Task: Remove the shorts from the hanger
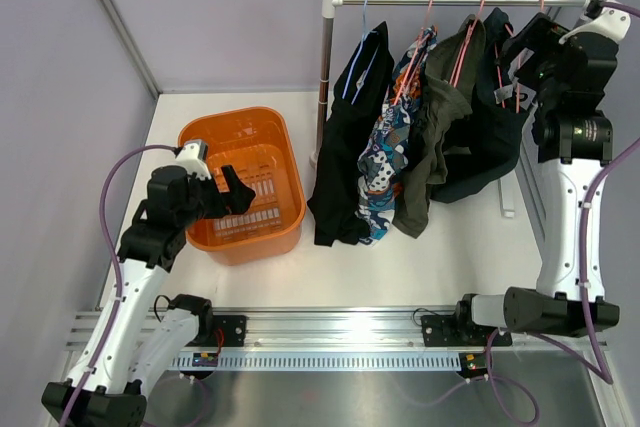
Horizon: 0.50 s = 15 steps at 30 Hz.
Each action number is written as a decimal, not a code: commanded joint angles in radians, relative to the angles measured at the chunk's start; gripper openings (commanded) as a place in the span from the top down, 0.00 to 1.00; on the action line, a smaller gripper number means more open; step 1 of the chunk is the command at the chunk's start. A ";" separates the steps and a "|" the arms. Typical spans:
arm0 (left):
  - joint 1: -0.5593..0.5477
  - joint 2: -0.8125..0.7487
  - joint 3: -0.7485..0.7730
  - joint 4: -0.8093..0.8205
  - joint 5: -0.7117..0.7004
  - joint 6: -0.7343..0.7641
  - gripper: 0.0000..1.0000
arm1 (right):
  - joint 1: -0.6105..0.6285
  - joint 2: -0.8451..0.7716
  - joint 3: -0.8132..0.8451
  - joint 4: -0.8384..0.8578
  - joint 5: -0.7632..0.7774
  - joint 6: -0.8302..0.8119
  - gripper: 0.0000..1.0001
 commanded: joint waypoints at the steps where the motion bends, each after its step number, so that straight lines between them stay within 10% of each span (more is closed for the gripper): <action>1: -0.009 -0.016 0.029 0.044 0.034 0.015 0.01 | -0.054 0.016 0.077 -0.016 -0.034 -0.003 0.00; 15: -0.018 -0.035 0.028 0.044 0.032 0.017 0.01 | -0.090 0.169 0.143 0.042 -0.126 -0.014 0.30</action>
